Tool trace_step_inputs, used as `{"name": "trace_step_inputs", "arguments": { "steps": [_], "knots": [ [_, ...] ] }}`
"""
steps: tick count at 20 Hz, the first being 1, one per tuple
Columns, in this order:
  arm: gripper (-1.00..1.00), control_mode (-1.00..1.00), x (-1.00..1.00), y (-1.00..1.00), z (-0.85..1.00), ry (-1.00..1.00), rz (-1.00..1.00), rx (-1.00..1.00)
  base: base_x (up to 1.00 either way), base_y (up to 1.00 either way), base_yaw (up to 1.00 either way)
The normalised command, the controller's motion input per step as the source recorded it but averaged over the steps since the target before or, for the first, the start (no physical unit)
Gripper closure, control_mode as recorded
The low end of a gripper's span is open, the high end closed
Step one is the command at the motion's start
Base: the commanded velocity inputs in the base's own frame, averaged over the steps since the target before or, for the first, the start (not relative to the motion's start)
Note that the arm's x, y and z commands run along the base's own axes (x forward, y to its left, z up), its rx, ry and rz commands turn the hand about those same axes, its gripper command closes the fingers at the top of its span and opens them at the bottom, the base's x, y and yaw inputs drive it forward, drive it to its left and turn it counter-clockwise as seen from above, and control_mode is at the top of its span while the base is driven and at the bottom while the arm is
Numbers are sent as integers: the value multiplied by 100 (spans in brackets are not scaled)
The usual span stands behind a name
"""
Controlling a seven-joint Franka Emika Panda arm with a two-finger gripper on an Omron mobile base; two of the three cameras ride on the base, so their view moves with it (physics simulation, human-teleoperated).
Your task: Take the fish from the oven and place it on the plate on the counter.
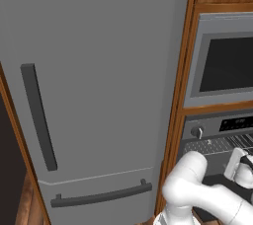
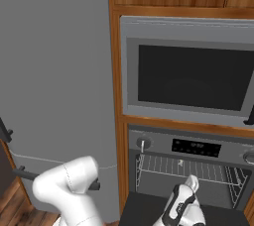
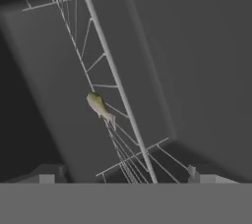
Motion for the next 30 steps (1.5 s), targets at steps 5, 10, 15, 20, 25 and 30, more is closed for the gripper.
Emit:
{"name": "trace_step_inputs", "arguments": {
  "steps": [5, 10, 15, 20, 25, 30],
  "knots": [
    [-100, -100, 51, -3, -15, -3, 9, 0, 0, 0, 0],
    [-100, -100, 39, -16, -31, -4, 11, 0, 0, 0, 0],
    [-100, -100, 0, -15, -46, -7, 4, 0, 0, 0, 0],
    [-100, -100, 0, -13, -50, -11, 2, 0, 0, 0, 0],
    [-100, -100, 2, -4, -74, -13, 1, 0, 0, 0, 0],
    [-100, -100, -6, -1, -82, -2, 0, 0, 0, 0, 0]
  ]
}}
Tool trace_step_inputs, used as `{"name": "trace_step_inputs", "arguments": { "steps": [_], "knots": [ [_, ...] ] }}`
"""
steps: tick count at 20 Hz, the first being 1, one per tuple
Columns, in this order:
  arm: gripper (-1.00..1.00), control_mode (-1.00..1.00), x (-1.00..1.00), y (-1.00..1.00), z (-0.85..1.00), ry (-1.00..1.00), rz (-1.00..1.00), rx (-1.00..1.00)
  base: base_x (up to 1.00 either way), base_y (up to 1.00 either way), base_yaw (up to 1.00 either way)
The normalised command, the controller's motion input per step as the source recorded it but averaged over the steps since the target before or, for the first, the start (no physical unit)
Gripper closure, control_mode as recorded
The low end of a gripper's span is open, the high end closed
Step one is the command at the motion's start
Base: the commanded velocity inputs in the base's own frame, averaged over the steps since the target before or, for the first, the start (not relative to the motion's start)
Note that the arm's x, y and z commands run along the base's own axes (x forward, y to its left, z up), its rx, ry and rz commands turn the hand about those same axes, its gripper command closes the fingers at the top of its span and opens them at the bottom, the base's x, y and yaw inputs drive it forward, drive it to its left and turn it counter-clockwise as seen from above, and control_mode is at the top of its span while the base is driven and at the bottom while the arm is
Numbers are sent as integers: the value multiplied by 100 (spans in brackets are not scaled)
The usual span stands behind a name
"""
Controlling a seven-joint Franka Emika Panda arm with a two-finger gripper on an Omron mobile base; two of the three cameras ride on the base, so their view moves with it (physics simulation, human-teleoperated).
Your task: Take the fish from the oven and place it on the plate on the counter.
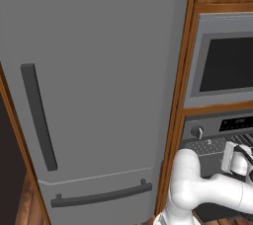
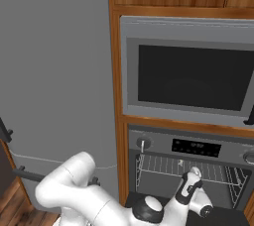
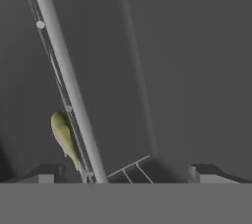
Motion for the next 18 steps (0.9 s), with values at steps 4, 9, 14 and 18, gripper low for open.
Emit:
{"name": "trace_step_inputs", "arguments": {
  "steps": [4, 9, 14, 18],
  "knots": [
    [-100, -100, -11, -5, -39, 3, 0, 0, 0, 0, 0],
    [-100, -100, 0, 0, -61, -3, 0, 0, 0, 0, 0],
    [-100, -100, 0, 0, -88, -7, 0, 0, 0, 0, 0],
    [-100, -100, 0, 0, -93, -11, 0, 0, 0, 0, 0]
  ]
}}
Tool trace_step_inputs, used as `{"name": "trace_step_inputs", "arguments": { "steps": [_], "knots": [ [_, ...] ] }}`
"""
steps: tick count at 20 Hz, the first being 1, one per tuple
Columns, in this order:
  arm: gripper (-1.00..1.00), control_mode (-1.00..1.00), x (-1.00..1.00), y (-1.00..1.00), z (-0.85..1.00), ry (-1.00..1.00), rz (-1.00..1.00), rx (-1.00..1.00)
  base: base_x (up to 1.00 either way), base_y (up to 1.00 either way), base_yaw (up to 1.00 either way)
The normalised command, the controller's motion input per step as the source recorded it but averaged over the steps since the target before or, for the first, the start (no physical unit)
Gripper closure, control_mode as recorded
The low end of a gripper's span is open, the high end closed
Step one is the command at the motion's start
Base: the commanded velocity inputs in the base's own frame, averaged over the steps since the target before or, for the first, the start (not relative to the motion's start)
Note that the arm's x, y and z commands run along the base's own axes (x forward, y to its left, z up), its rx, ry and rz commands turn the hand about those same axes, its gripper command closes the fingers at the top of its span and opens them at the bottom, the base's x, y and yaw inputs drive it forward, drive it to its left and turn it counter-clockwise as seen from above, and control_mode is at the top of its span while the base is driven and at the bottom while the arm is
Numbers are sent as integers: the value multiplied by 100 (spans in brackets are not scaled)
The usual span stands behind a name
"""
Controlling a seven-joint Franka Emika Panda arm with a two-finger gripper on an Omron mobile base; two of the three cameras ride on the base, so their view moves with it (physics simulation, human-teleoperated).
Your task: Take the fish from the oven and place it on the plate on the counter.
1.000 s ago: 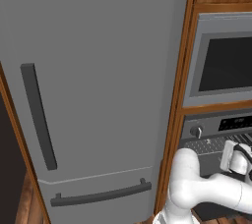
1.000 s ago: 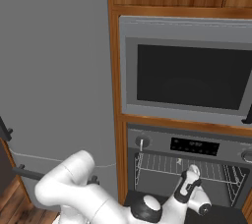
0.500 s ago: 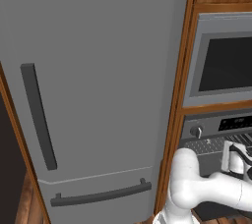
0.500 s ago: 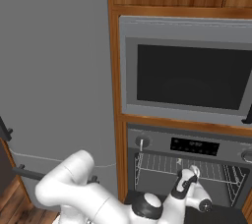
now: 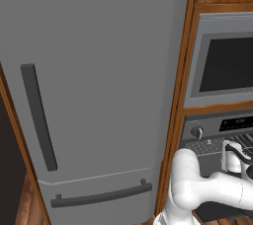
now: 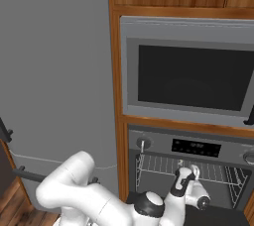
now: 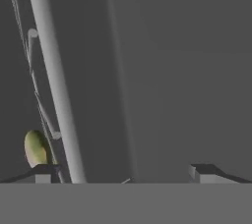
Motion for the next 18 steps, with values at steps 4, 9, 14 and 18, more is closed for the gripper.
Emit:
{"name": "trace_step_inputs", "arguments": {
  "steps": [4, 9, 14, 18],
  "knots": [
    [-100, -100, 0, 0, -87, -19, 0, 0, 0, 0, 0],
    [-100, -100, 5, 0, -76, -29, 0, 1, 0, 0, 0],
    [-100, -100, 14, 0, -52, -35, 0, 7, 0, 0, 0],
    [-100, -100, 24, 0, -40, -28, 0, 9, 0, 0, 0]
  ]
}}
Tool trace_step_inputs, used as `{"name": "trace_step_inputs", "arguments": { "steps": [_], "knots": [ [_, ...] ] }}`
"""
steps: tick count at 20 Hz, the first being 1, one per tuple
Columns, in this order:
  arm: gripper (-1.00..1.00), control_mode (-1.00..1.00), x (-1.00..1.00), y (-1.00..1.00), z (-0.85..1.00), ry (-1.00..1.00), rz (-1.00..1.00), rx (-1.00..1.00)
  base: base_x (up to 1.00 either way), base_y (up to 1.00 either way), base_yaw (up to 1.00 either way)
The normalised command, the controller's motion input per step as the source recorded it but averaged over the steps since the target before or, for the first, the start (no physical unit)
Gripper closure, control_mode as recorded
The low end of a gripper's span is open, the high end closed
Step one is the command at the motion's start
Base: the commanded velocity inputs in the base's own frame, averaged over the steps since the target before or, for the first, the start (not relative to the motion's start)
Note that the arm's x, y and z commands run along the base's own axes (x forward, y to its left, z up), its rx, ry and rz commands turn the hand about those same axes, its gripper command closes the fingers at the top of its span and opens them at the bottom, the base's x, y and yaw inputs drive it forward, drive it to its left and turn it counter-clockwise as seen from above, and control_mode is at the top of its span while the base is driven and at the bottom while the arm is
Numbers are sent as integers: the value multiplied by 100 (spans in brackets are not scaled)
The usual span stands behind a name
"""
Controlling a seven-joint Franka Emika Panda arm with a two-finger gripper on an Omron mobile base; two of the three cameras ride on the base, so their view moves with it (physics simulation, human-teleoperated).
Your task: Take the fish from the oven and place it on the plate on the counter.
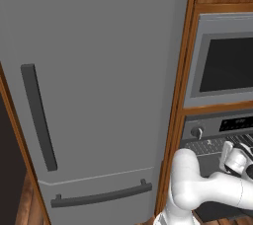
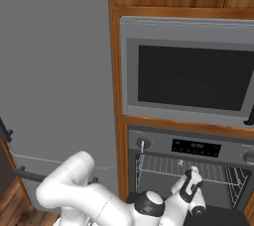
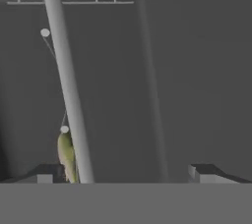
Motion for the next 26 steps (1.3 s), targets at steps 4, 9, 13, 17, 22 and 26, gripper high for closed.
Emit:
{"name": "trace_step_inputs", "arguments": {
  "steps": [4, 9, 13, 17, 22, 26],
  "knots": [
    [-100, -100, 34, 0, -26, -27, 0, 8, 0, 0, 0],
    [-100, -100, 33, 0, -5, -32, 0, 12, 0, 0, 0],
    [-100, -100, 32, 0, 0, -42, 0, 18, 0, 0, 0],
    [-100, -100, 30, 0, 0, -47, 0, 19, 0, 0, 0],
    [-100, -100, 20, 0, -22, -37, 0, 14, 0, 0, 0],
    [-100, -100, 1, 0, -26, -23, 0, 6, 0, 0, 0]
  ]
}}
